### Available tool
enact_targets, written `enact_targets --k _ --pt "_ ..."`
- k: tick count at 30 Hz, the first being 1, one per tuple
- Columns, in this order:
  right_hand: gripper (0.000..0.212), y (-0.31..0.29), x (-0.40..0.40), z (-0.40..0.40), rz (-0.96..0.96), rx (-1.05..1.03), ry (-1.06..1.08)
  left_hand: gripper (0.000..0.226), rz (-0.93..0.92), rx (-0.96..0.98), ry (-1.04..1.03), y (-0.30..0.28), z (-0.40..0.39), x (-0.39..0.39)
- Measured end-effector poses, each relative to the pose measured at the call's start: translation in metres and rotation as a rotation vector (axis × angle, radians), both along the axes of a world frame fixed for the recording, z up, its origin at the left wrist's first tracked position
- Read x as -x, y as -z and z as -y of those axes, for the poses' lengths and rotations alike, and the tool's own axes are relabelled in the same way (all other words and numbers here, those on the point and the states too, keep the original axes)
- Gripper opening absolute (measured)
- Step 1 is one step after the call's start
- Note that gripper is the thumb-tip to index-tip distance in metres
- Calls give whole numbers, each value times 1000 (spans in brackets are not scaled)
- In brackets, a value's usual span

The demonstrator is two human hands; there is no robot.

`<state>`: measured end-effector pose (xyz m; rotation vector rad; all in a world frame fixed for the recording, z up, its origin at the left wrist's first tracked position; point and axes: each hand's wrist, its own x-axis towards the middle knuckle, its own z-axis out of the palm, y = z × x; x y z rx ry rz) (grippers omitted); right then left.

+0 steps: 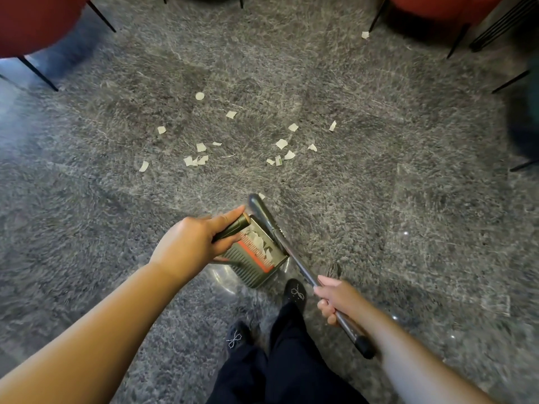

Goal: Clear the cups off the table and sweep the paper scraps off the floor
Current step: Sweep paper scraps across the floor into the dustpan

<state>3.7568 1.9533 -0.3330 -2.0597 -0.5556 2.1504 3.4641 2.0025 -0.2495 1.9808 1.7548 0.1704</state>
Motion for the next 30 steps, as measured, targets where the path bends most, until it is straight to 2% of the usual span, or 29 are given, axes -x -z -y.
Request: enact_targets --k 6,14,20,28,30 --pt "55 -15 -29 -47 -9 -75 -3 65 39 -74 -156 2 -19 7" --pt "58 -18 -54 -163 50 -107 99 56 56 -5 -286 -7 -88 10" --pt "57 -19 -60 -213 65 -118 186 56 4 20 -292 -9 -158 21" --pt "59 -15 -65 -274 75 -95 243 56 89 25 -338 -6 -248 3" --pt "59 -13 -69 -293 76 -95 268 55 63 17 -310 -7 -278 -4"
